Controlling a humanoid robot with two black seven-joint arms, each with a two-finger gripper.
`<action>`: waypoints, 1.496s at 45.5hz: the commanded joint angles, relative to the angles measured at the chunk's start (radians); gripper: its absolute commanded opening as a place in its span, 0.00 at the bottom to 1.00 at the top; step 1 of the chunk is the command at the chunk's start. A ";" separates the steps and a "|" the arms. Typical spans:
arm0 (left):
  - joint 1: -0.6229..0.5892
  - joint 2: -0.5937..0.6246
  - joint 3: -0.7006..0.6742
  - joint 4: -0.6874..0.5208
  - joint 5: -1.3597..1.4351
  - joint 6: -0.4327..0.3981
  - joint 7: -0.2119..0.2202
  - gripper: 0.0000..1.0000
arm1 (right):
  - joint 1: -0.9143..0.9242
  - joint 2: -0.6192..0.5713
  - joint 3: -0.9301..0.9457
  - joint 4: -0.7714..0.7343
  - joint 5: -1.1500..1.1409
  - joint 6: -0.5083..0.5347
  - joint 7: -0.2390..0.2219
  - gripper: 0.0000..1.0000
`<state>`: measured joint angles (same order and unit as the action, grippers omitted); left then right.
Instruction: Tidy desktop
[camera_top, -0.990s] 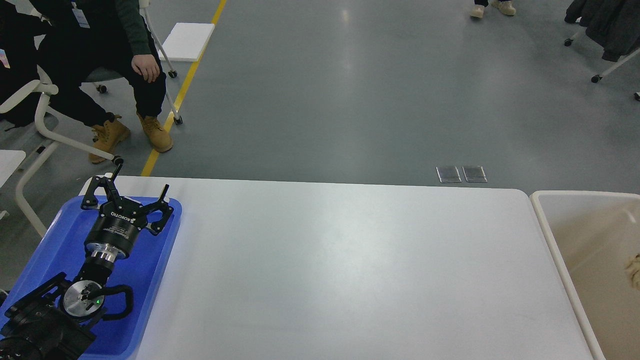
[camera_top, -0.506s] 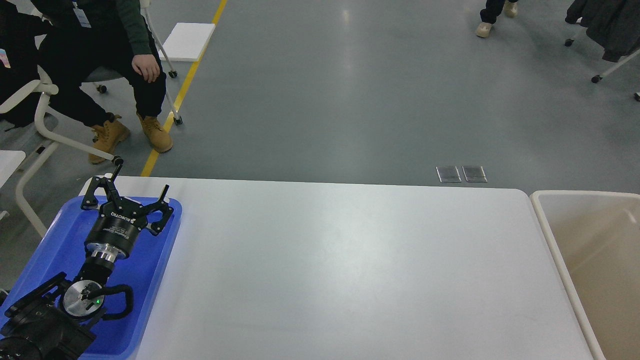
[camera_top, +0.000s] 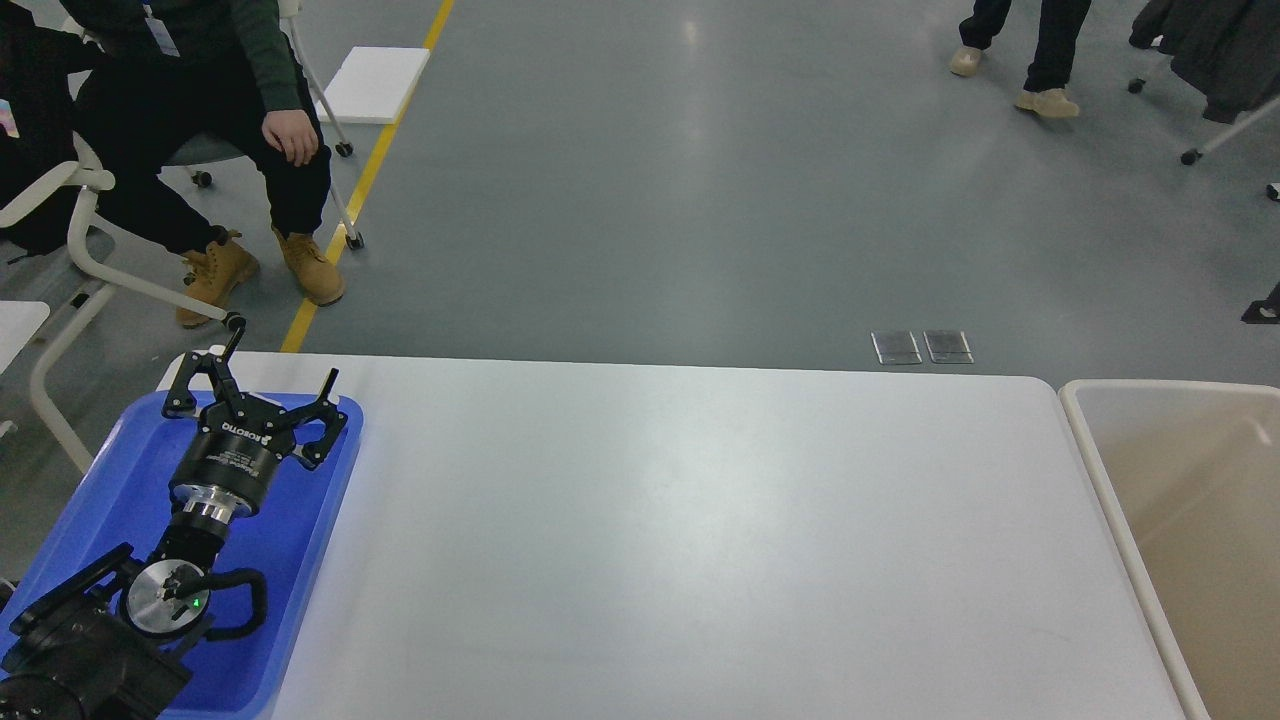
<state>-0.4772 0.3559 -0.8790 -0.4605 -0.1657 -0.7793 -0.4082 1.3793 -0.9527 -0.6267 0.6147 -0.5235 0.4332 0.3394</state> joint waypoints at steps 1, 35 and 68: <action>0.000 0.000 0.000 -0.001 0.000 0.000 0.000 0.99 | 0.107 -0.017 0.058 0.069 0.000 0.001 0.001 1.00; 0.000 0.000 0.000 0.000 0.000 0.000 0.000 0.99 | -0.247 0.055 0.942 0.039 0.339 -0.063 0.009 1.00; 0.000 0.000 0.000 0.000 0.000 0.000 -0.001 0.99 | -0.746 0.399 1.435 0.010 0.341 -0.054 0.082 1.00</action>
<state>-0.4757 0.3559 -0.8790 -0.4602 -0.1658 -0.7792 -0.4094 0.7485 -0.6628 0.7361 0.6296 -0.1868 0.3777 0.4141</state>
